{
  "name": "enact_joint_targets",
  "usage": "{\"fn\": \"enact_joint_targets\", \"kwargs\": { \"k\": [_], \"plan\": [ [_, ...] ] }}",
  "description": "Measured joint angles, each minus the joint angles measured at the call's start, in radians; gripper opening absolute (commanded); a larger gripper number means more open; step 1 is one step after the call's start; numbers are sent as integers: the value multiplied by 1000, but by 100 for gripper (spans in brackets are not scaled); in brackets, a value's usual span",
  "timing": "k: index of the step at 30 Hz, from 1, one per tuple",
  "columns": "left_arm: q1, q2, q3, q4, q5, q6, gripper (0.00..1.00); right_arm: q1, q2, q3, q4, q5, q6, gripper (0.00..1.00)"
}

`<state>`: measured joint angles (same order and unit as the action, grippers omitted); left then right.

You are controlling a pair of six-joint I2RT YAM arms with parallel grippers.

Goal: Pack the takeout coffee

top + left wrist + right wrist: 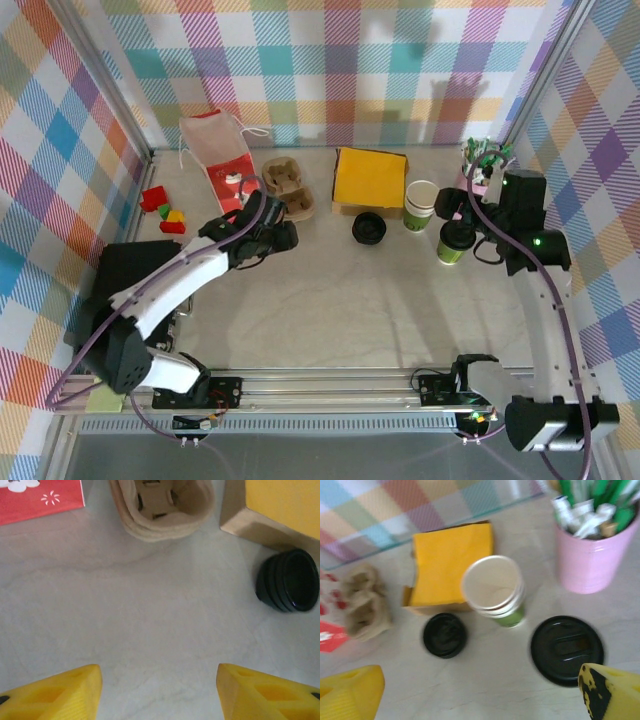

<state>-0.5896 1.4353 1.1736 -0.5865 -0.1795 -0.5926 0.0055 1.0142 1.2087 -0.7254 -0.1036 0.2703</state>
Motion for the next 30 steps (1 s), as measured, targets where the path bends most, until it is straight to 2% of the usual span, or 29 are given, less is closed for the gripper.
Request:
{"fn": "enact_joint_targets", "kwargs": {
  "k": [5,11,18,30],
  "plan": [
    [-2,174,113,30,-88,-44,61,0,-55,-84,34,-163,67,99],
    [6,377,252,40,-194,-77,56,0,-69,-144,52,-258,134,99],
    [52,520,322,42,-250,-95,48,0,-66,-166,50,-276,133,99],
    [90,581,372,71,-244,-91,33,0,-59,-166,47,-273,126,100]
  ]
}}
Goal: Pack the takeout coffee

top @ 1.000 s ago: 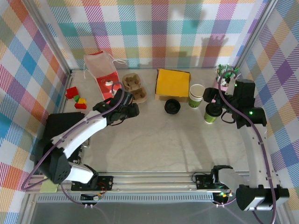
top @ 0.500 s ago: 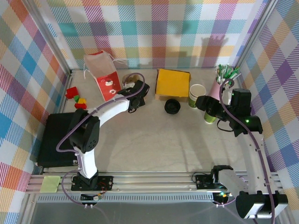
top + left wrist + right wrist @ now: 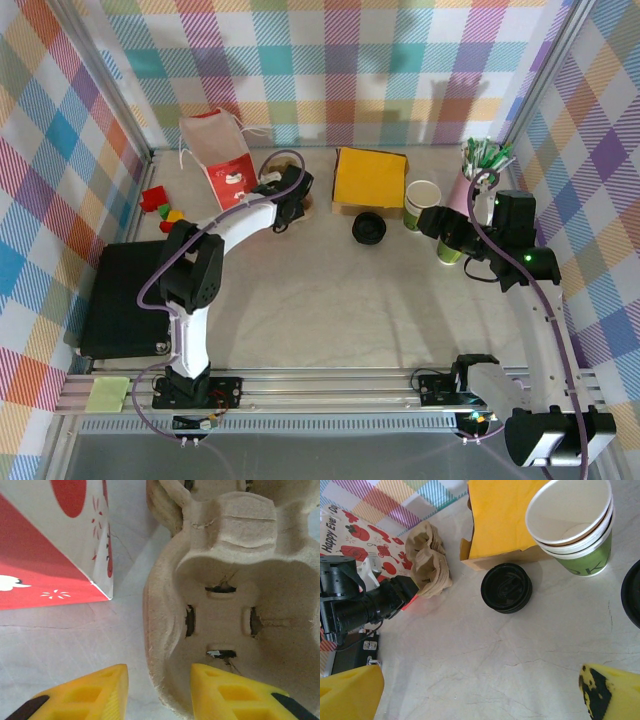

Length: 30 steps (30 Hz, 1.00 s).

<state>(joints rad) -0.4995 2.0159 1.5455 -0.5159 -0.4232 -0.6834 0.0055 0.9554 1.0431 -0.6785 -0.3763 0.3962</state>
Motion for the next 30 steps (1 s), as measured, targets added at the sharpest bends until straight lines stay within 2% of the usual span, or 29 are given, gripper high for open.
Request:
{"fn": "enact_joint_targets", "kwargs": {
  "k": [5,15,30],
  "plan": [
    [0,32,24,-2,14,14,25,0,8,-2,-1,0,-8,99],
    [0,39,43,-2,13,26,28,0,11,-2,-4,-3,-15,98],
    [0,39,56,-2,14,49,15,0,26,-2,-4,-8,-15,97]
  ]
}}
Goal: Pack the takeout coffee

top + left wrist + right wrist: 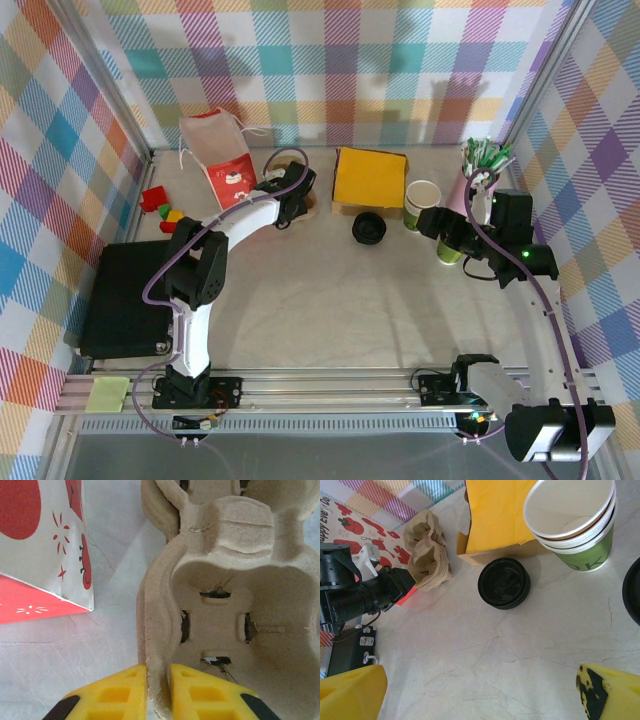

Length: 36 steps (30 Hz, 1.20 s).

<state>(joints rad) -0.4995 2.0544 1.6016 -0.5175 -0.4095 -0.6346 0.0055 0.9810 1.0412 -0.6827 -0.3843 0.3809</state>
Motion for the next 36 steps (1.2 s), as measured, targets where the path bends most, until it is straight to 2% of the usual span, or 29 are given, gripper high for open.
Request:
{"fn": "enact_joint_targets", "kwargs": {
  "k": [15,30,36],
  "plan": [
    [0,-14,0,2,34,3,0,0,-2,0,-14,-11,1,96],
    [0,-135,0,32,157,-13,0,0,-56,0,-15,-13,4,95],
    [0,-192,0,30,220,-5,0,0,-72,16,-3,-63,4,92]
  ]
}}
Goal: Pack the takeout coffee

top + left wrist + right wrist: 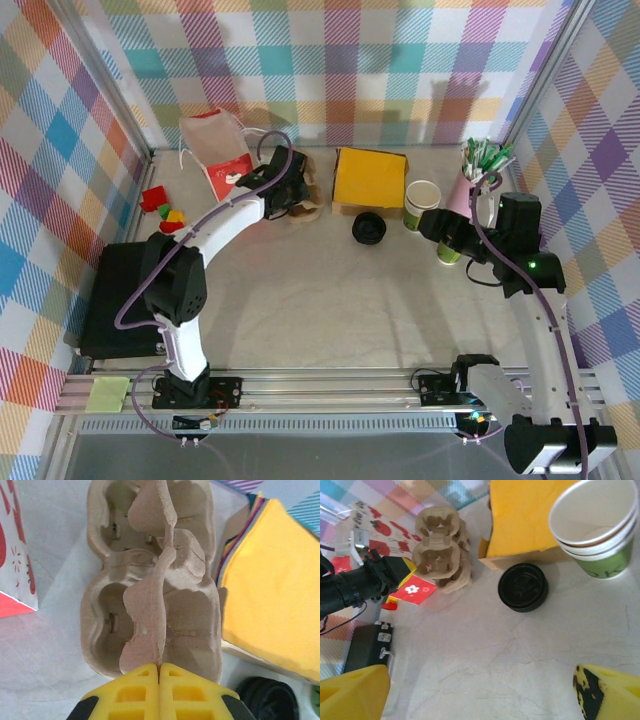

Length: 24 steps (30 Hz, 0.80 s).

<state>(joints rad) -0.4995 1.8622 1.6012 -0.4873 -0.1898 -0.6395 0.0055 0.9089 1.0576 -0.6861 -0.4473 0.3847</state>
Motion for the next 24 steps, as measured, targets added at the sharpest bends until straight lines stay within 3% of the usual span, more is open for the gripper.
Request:
{"fn": "enact_joint_targets", "kwargs": {
  "k": [10,15,24],
  "plan": [
    [-38,-194,1,-102,165,120,0,41,-5,43,82,-172,-4,89],
    [-83,-320,1,-200,267,198,0,216,62,145,76,-128,-53,88],
    [-133,-507,-15,-371,422,297,0,536,267,377,-52,96,-217,84]
  ]
}}
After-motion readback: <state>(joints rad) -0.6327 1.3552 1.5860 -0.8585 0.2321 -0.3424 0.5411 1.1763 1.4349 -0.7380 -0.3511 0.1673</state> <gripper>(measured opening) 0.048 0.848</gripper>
